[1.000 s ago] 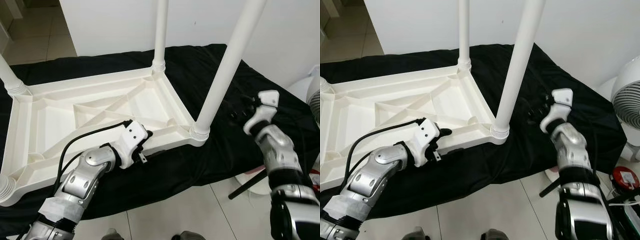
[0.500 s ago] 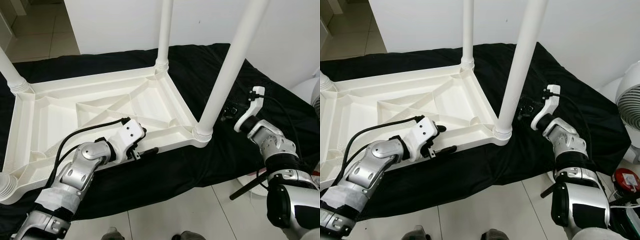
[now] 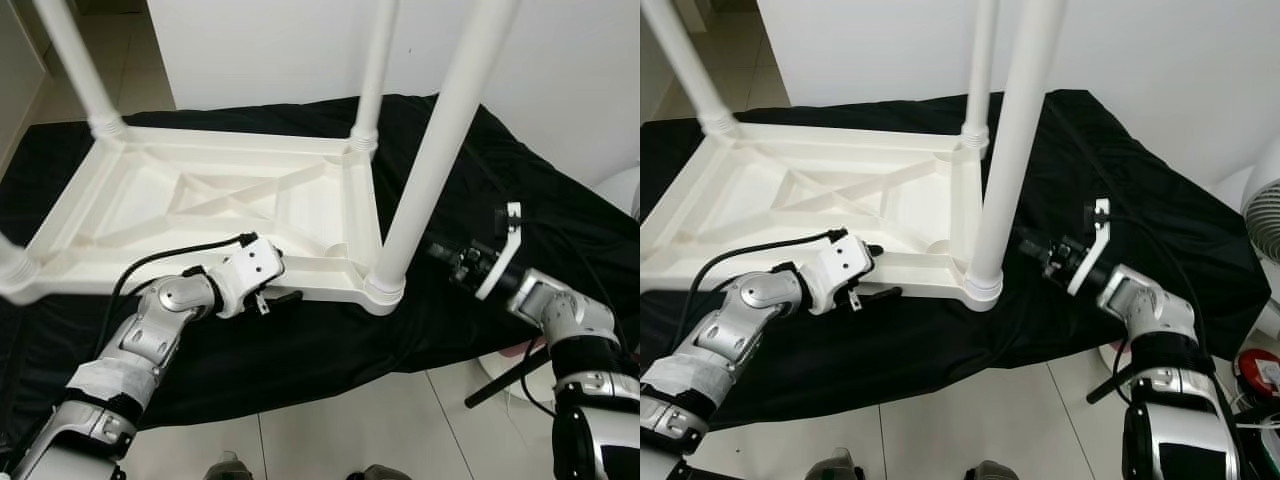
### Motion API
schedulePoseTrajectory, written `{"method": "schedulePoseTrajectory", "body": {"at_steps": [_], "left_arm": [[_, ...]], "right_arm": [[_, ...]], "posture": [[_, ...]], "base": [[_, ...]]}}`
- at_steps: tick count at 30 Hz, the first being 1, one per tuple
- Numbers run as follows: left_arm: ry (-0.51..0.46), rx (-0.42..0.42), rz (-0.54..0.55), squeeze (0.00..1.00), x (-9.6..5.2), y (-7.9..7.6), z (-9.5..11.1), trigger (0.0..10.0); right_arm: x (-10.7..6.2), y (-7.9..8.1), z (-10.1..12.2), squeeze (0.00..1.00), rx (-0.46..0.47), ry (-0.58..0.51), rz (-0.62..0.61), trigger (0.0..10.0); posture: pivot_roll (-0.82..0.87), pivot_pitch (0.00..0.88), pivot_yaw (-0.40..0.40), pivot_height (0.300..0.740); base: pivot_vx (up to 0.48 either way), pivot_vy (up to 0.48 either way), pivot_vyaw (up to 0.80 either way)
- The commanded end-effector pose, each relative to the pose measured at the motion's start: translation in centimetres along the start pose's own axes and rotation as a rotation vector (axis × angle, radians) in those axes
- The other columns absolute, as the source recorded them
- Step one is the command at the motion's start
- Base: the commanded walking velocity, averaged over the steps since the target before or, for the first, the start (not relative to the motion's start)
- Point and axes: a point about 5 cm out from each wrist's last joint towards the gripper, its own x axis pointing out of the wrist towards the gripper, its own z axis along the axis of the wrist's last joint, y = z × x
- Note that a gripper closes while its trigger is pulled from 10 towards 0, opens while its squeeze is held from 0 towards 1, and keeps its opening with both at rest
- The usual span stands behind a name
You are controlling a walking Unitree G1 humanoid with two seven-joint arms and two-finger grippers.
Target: Building children table
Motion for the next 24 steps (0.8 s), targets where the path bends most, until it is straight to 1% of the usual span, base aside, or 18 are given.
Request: {"method": "schedulePoseTrajectory", "body": {"at_steps": [1,2,3,4,5,6,7,8,9,10,11,14,15,18,19,21,22,24], "left_arm": [[0.012,0.007,0.148,0.0,-0.5,1.6,0.1,10.0],[0.012,0.007,0.148,0.0,-0.5,1.6,0.1,10.0],[0.003,0.01,0.143,0.0,-0.5,1.6,0.3,10.0],[-0.008,0.01,0.135,0.0,-0.4,1.5,0.5,10.0],[-0.008,0.01,0.135,0.0,-0.4,1.5,0.5,10.0],[-0.017,0.011,0.13,0.0,-0.4,1.5,0.6,10.0],[-0.048,-0.018,0.112,0.0,-0.4,1.3,1.0,10.0],[-0.081,-0.063,0.09,0.0,-0.4,1.1,1.3,10.0],[-0.081,-0.063,0.09,0.0,-0.4,1.1,1.3,10.0],[-0.147,-0.125,0.038,0.0,-0.7,0.6,2.2,10.0],[-0.176,-0.155,-0.005,0.0,-0.9,0.2,2.5,10.0],[-0.242,-0.189,-0.109,0.0,-1.6,-1.0,3.5,10.0],[-0.254,-0.197,-0.127,0.0,-1.7,-1.2,3.7,10.0],[-0.26,-0.204,-0.137,0.0,-1.8,-1.3,3.8,10.0],[-0.268,-0.214,-0.172,0.0,-2.1,-1.6,4.0,10.0],[-0.307,-0.264,-0.265,0.0,-2.8,-2.5,4.6,10.0],[-0.307,-0.264,-0.265,0.0,-2.8,-2.5,4.6,10.0],[-0.343,-0.299,-0.313,0.0,-3.2,-3.0,5.3,10.0]], "right_arm": [[-0.1,-0.3,-0.3,0.0,-0.041,-0.001,-0.042,10.0],[-0.1,-0.3,-0.3,0.0,-0.041,-0.001,-0.042,10.0],[-0.3,-0.6,0.2,0.0,-0.106,-0.059,-0.092,10.0],[-0.4,-1.1,0.6,0.0,-0.148,-0.115,-0.157,10.0],[-0.4,-1.1,0.6,0.0,-0.148,-0.115,-0.157,10.0],[-0.6,-1.3,0.8,0.0,-0.169,-0.151,-0.198,10.0],[-1.0,-1.2,0.9,0.0,-0.201,-0.184,-0.207,10.0],[-1.3,-1.1,0.8,0.0,-0.209,-0.201,-0.204,10.0],[-1.3,-1.1,0.8,0.0,-0.209,-0.201,-0.204,10.0],[-1.9,-0.8,0.6,0.0,-0.233,-0.2,-0.191,10.0],[-2.2,-0.6,0.3,0.0,-0.247,-0.174,-0.179,10.0],[-3.1,0.1,-0.4,0.0,-0.282,-0.089,-0.105,10.0],[-3.3,0.3,-0.7,0.0,-0.288,-0.059,-0.082,10.0],[-3.4,0.4,-0.8,0.0,-0.293,-0.042,-0.07,10.0],[-3.7,0.7,-1.2,0.0,-0.318,0.012,-0.043,10.0],[-4.0,1.3,-1.5,0.0,-0.371,0.098,0.02,10.0],[-4.0,1.3,-1.5,0.0,-0.371,0.098,0.02,10.0],[-3.5,1.6,-1.3,0.0,-0.438,0.125,0.039,10.0]], "posture": [[0.02,0.0,-0.012,0.74],[0.02,0.0,-0.012,0.74],[0.01,0.0,-0.007,0.74],[0.01,0.0,-0.007,0.74],[0.01,0.0,-0.007,0.74],[0.01,0.0,-0.007,0.74],[0.01,0.0,-0.005,0.74],[0.01,0.0,-0.005,0.74],[0.01,0.0,-0.005,0.74],[0.01,0.0,-0.005,0.74],[0.01,0.0,-0.006,0.74],[0.02,0.0,-0.006,0.74],[0.02,0.0,-0.003,0.74],[0.02,0.0,-0.003,0.74],[0.02,0.0,-0.006,0.74],[0.02,0.0,-0.006,0.74],[0.02,0.0,-0.006,0.74],[0.02,0.0,-0.008,0.74]], "base": [[0.0,0.0,0.0],[0.0,0.0,0.0],[0.0,0.0,0.0],[0.0,0.0,0.0],[0.0,0.0,0.0],[0.0,0.0,0.0],[0.0,0.0,0.0],[0.0,0.0,0.0],[0.0,0.0,0.0],[0.0,0.0,0.0],[0.0,0.0,0.0],[0.0,0.0,0.0],[0.0,0.0,0.0],[0.0,0.0,0.0],[0.0,0.0,0.0],[0.0,0.0,0.0],[0.0,0.0,0.0],[0.0,0.0,0.0]]}}
